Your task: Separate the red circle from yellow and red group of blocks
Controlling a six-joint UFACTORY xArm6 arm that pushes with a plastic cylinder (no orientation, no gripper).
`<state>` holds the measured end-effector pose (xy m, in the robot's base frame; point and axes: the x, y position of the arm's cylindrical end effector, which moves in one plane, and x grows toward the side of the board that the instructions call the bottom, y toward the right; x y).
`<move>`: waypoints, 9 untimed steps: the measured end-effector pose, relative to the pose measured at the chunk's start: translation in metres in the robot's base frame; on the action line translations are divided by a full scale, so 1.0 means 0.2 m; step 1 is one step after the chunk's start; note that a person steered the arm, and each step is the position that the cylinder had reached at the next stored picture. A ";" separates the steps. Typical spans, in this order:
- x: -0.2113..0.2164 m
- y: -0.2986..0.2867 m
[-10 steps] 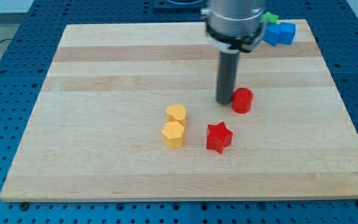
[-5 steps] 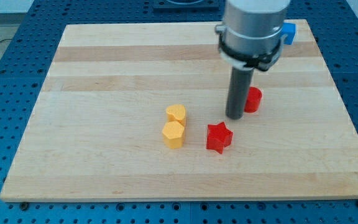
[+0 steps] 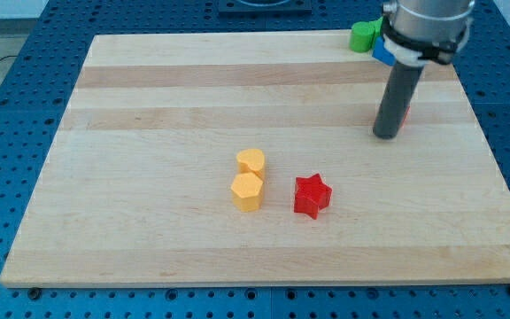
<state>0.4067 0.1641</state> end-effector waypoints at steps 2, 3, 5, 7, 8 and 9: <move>-0.11 0.06; -0.03 0.09; -0.31 0.20; -0.27 0.16; -0.32 0.16; -0.41 0.25</move>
<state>0.3256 0.2142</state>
